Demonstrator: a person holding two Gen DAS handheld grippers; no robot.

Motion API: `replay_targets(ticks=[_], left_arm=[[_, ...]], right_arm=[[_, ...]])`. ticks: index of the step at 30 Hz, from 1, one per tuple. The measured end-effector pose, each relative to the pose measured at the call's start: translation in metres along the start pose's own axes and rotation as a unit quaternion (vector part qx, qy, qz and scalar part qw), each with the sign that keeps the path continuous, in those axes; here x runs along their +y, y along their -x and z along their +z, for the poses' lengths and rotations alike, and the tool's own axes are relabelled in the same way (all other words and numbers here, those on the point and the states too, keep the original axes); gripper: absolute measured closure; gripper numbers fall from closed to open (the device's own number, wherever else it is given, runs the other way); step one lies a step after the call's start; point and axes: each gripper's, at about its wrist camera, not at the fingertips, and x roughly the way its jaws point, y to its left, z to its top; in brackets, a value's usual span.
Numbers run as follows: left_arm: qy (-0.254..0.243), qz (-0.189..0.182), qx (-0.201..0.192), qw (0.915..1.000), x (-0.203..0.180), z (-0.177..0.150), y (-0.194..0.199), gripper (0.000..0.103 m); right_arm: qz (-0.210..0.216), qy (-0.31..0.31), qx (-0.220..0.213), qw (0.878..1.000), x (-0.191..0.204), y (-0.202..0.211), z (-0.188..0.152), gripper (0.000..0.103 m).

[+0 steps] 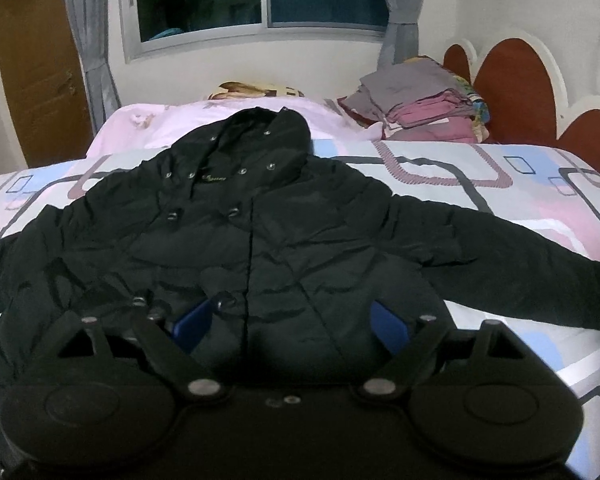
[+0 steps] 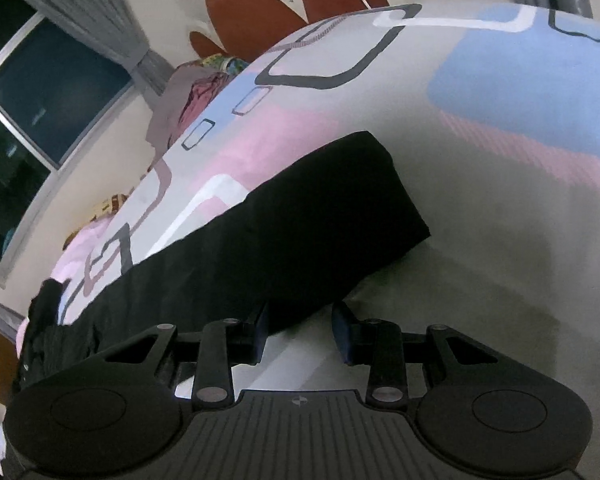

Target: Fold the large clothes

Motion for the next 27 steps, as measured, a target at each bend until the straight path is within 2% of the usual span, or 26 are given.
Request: replay_targets(ticks=[11, 14, 18, 22, 27], left_arm=[[0.021, 0.01, 0.001, 0.9997, 0.005, 0.001, -0.001, 0.017], [0.028, 0.014, -0.002, 0.9995, 0.008, 0.003, -0.002, 0.016], [0.033, 0.02, -0.003, 0.9992, 0.013, 0.005, -0.005, 0.016], [0.041, 0.029, -0.008, 0.9987, 0.023, 0.008, -0.003, 0.016], [0.052, 0.039, -0.007, 0.9978, 0.041, 0.009, -0.004, 0.016]], right_arm=[[-0.012, 0.006, -0.006, 1.0, 0.014, -0.01, 0.009, 0.067], [0.004, 0.005, 0.005, 1.0, 0.018, -0.012, 0.007, 0.067], [0.005, -0.001, 0.005, 1.0, 0.021, -0.016, 0.005, 0.067], [-0.003, -0.033, -0.005, 0.999, 0.017, -0.018, 0.009, 0.067], [0.001, -0.018, -0.001, 1.0, 0.025, -0.019, 0.006, 0.067]])
